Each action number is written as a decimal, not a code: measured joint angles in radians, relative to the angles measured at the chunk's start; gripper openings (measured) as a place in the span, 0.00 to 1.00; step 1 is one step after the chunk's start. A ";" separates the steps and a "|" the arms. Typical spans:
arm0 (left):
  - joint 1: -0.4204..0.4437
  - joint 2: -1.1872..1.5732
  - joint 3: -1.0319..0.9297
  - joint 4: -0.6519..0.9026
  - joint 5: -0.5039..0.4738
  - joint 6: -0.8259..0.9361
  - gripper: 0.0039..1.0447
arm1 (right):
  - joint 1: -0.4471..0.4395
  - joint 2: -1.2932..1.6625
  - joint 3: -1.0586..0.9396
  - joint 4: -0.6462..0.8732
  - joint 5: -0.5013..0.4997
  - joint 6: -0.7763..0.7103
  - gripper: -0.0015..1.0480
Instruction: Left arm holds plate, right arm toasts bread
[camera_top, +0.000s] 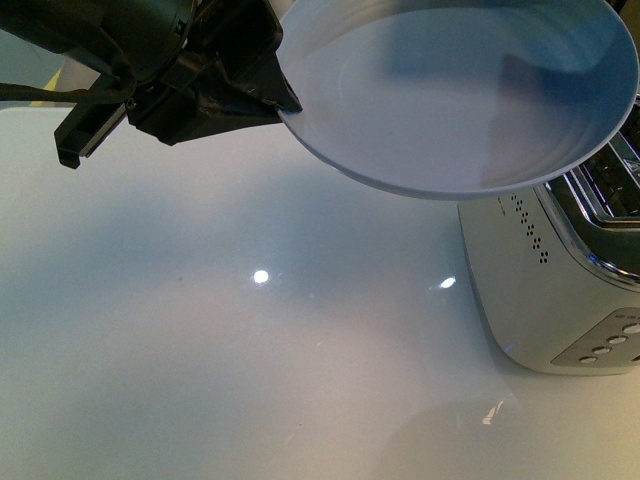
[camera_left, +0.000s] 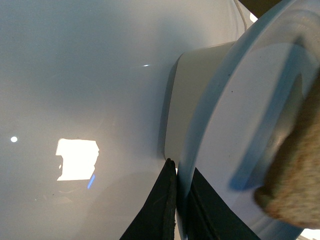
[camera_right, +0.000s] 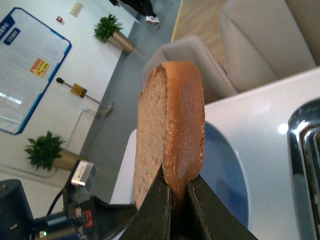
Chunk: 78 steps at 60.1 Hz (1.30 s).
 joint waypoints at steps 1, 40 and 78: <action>0.000 0.000 0.000 0.001 0.000 0.000 0.03 | -0.010 -0.007 0.030 -0.026 0.008 -0.027 0.03; 0.005 0.000 -0.023 0.014 0.003 -0.002 0.03 | -0.080 0.083 0.320 -0.522 0.299 -0.703 0.03; 0.007 0.000 -0.029 0.022 0.005 -0.002 0.03 | -0.064 0.253 0.475 -0.699 0.347 -0.789 0.03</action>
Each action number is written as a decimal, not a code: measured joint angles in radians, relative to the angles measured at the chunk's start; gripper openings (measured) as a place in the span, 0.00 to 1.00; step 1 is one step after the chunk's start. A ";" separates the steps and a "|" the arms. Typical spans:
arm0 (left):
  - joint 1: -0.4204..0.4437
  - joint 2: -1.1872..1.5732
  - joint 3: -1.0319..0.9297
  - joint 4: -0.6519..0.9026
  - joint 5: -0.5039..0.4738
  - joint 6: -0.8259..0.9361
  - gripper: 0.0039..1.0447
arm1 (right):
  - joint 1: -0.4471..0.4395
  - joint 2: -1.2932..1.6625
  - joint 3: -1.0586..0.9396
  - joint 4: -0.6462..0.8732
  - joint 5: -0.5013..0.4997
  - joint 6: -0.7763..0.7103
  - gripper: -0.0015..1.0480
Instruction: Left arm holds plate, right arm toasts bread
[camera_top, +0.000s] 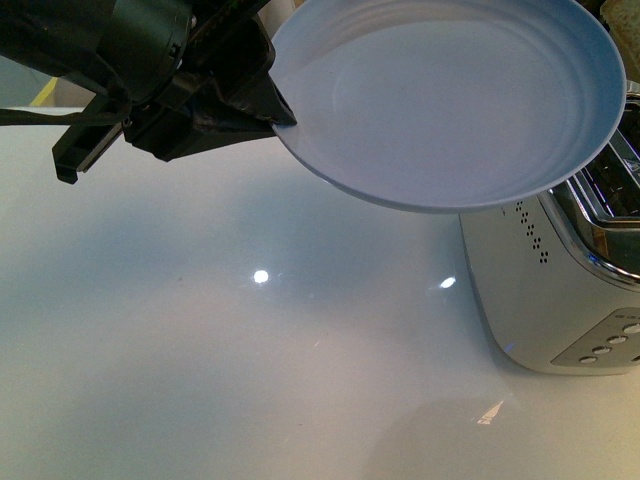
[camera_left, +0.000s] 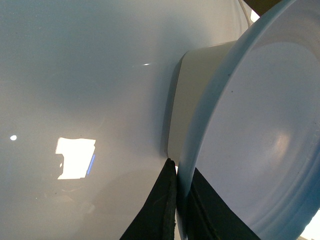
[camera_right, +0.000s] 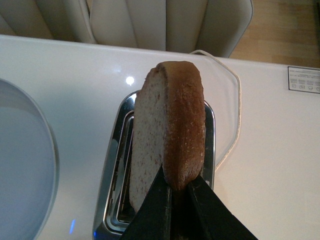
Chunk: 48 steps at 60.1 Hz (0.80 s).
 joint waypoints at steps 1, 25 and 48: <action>0.000 0.000 0.000 0.000 0.000 0.000 0.03 | 0.003 0.005 0.002 -0.002 0.008 -0.001 0.03; -0.005 0.000 0.000 0.006 0.000 -0.003 0.03 | 0.034 0.055 0.006 -0.021 0.062 -0.003 0.03; -0.009 0.001 0.000 0.007 0.001 -0.006 0.03 | 0.079 0.075 -0.041 0.001 0.096 0.005 0.03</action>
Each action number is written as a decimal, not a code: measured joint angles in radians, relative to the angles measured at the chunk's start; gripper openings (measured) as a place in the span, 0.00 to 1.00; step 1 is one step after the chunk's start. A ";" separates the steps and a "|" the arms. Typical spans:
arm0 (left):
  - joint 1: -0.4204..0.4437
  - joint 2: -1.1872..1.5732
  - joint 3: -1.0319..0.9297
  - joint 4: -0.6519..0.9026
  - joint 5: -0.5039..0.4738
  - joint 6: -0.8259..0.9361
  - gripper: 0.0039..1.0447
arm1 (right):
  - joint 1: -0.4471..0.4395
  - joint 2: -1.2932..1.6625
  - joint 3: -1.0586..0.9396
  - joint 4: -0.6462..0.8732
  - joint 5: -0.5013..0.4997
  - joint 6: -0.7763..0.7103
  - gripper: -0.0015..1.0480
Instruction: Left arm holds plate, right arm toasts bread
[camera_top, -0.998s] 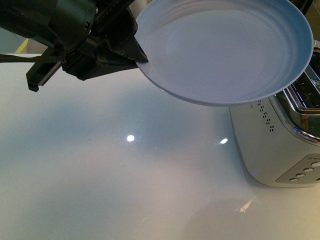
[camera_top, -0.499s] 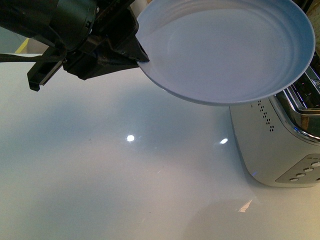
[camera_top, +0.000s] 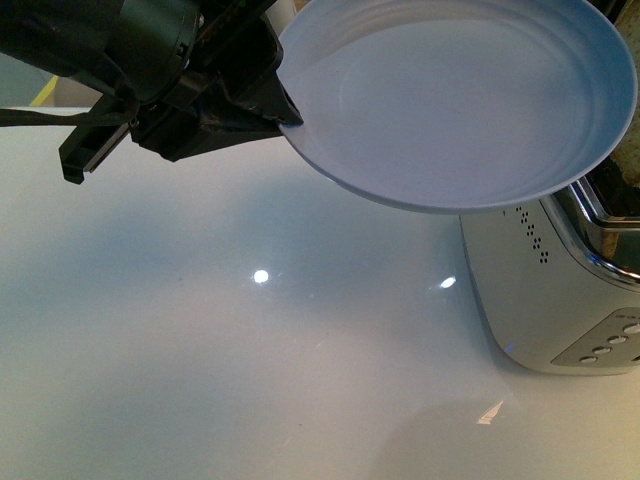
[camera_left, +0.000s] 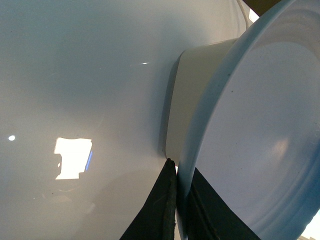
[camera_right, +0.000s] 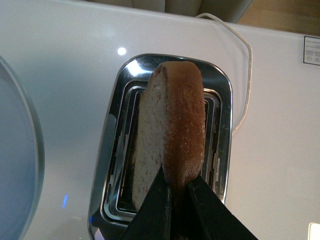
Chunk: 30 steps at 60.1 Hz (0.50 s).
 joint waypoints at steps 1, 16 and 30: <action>0.000 0.000 0.000 0.000 0.000 0.000 0.03 | 0.000 0.002 -0.002 0.003 0.001 0.000 0.03; -0.001 0.000 0.000 0.000 0.000 0.000 0.03 | -0.003 0.034 -0.009 0.023 0.011 0.000 0.03; -0.001 0.000 0.000 0.000 0.000 0.000 0.03 | -0.006 0.056 -0.009 0.027 0.026 0.000 0.03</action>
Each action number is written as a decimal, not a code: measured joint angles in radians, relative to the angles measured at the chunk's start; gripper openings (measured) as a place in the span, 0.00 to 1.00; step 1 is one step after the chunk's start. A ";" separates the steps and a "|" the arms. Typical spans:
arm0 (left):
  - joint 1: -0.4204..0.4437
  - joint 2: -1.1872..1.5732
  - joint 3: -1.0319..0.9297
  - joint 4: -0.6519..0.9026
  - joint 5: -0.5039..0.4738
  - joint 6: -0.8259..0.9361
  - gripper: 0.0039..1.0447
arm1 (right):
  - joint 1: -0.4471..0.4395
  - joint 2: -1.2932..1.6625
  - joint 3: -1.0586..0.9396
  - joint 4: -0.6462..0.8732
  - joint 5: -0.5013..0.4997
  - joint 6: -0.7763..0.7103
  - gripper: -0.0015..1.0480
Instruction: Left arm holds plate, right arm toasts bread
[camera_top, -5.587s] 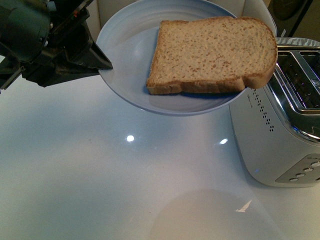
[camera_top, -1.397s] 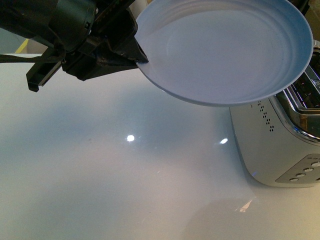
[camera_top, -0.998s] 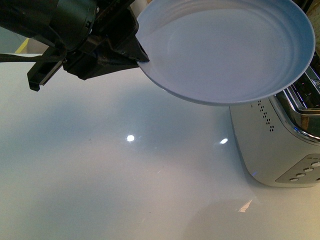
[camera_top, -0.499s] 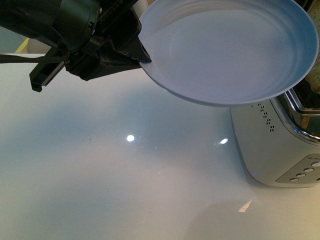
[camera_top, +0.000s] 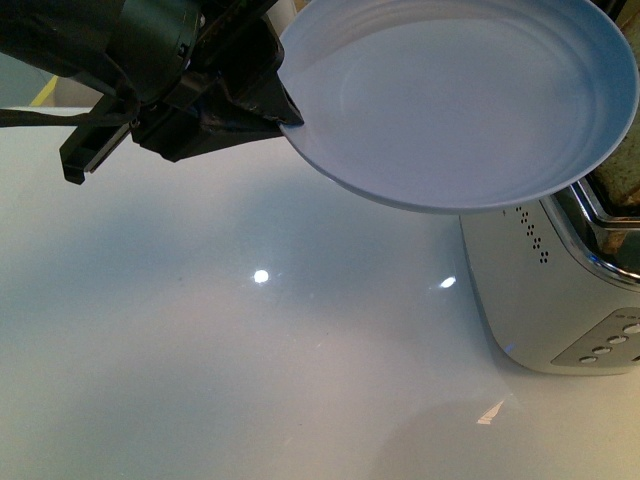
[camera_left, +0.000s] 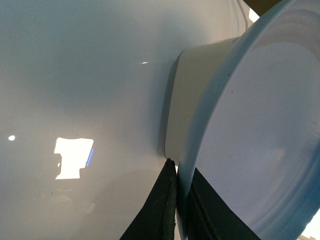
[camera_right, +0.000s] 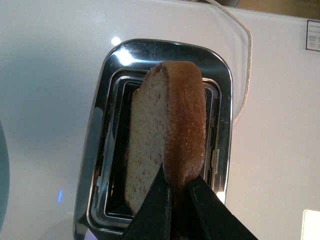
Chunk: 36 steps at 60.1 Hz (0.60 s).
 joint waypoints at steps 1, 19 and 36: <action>0.000 0.000 0.000 0.000 0.000 0.000 0.03 | 0.000 0.001 0.000 0.000 0.000 0.000 0.03; 0.000 0.000 0.000 0.001 0.000 0.000 0.03 | 0.029 0.004 -0.028 0.012 0.019 -0.001 0.03; -0.005 0.000 0.000 0.006 0.000 -0.001 0.03 | 0.075 0.002 -0.080 0.047 0.050 -0.003 0.03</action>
